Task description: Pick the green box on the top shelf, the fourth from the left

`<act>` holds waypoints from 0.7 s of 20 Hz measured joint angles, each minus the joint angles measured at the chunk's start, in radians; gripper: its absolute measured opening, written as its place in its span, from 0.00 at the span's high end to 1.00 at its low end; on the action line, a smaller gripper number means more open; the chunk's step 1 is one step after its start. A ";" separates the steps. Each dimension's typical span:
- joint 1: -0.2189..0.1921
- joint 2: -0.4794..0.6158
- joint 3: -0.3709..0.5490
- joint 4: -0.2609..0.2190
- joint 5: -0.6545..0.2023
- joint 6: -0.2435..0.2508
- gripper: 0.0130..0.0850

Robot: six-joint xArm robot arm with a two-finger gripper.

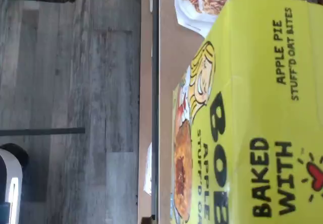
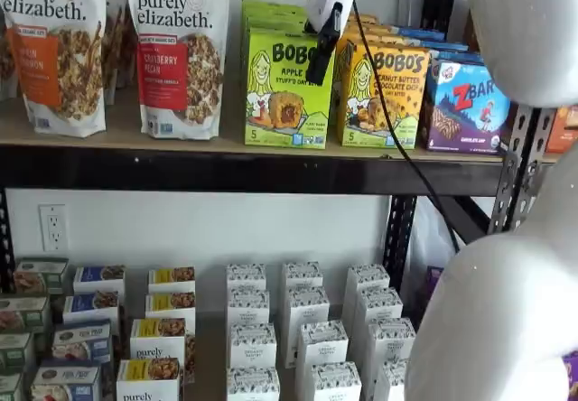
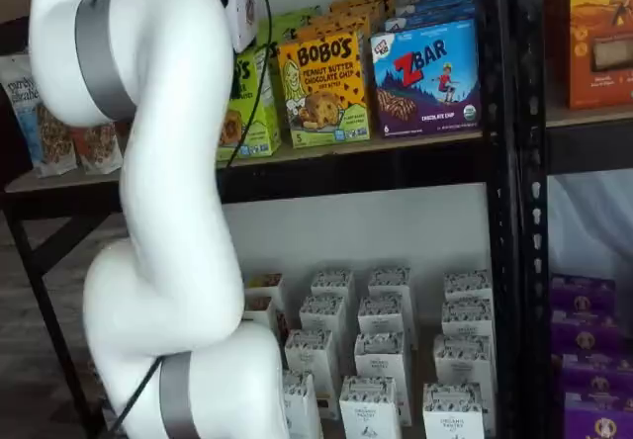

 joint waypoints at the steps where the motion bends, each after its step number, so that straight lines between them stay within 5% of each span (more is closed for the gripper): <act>1: 0.000 0.000 0.000 0.001 0.000 0.000 0.22; 4: -0.001 -0.001 0.001 0.004 0.001 -0.001 0.33; 14: 0.002 -0.002 0.003 0.002 -0.003 0.002 0.33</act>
